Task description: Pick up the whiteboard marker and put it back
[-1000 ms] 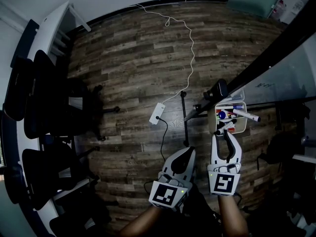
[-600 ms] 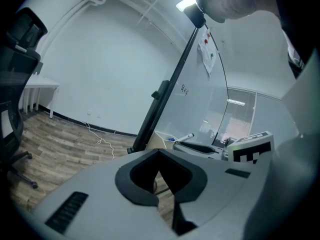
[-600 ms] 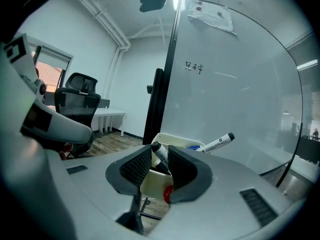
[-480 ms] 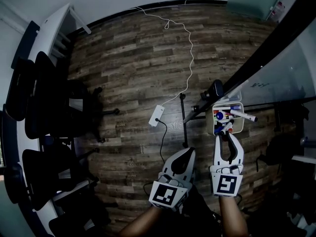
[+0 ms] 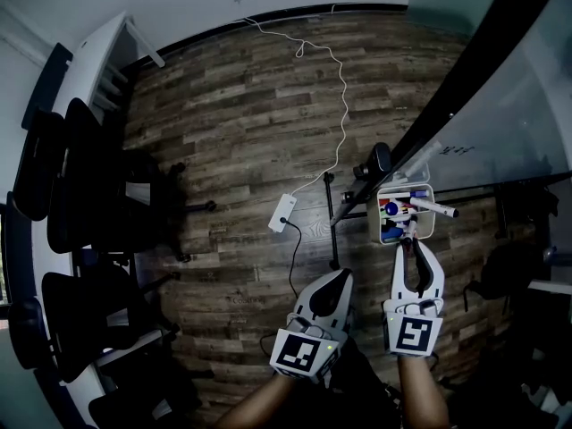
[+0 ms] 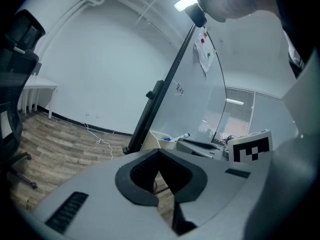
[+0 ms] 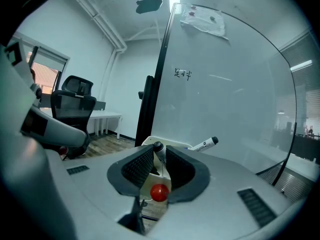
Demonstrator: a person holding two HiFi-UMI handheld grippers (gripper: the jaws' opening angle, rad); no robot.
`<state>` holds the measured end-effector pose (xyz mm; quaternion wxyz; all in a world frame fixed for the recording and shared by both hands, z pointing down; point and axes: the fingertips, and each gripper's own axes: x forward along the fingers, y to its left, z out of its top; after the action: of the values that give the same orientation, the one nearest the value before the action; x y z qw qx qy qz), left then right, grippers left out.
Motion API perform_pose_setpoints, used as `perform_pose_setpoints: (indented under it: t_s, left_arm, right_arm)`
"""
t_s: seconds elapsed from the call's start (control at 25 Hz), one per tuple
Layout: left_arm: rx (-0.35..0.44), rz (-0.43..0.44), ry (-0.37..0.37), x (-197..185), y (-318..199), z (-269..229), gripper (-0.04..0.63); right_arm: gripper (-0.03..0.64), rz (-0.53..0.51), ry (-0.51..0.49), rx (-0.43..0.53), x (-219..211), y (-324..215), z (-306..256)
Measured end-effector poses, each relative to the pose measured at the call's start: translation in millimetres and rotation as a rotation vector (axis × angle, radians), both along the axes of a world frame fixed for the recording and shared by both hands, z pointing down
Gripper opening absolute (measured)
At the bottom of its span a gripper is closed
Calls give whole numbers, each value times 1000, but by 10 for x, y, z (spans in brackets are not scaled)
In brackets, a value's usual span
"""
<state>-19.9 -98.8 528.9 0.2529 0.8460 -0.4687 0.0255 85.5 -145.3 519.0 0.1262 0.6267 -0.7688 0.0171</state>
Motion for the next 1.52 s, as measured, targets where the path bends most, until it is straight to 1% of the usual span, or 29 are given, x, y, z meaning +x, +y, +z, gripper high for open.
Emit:
perform_pose_setpoints:
  t_s: [0.16,0.28,0.44,0.56,0.72,0.92,1.04,1.16,1.32,1.4,1.52]
  left_arm:
    - [6,6,4,41,17,-48,8]
    - [-9,6,-8,51,53,-6,8]
    - [7,25,-2,109,79,-19,8]
    - [14,33,-21,131,81,-46,8]
    - [26,21,-5,154,108,-66,8]
    - [20,34,-14,175,158,-85,8]
    - [9,18,-28,152,153,-101,8]
    - [21,19,-15,172,161,-113,8]
    - [26,20,-19,170,154,-124,8]
    - [27,20,-18,169,155,-135,8]
    - [29,20,-15,177,150,-154,8]
  right_arm:
    - [84,8,-14,2,49,22,-37]
    - [83,7,-28,8,74,45,-72]
    - [81,6,-48,14,114,69,-101]
    - [80,5,-66,15,143,83,-117]
    - [80,-2,-92,22,170,97,-142]
    - [78,-12,-113,22,191,98,-142]
    - [77,-21,-120,13,203,100,-133]
    - [74,-19,-125,3,220,97,-136]
    - [74,-28,-111,-25,231,120,-64]
    - [72,-40,-110,-18,226,135,-51]
    - [72,-28,-112,-19,234,118,-94]
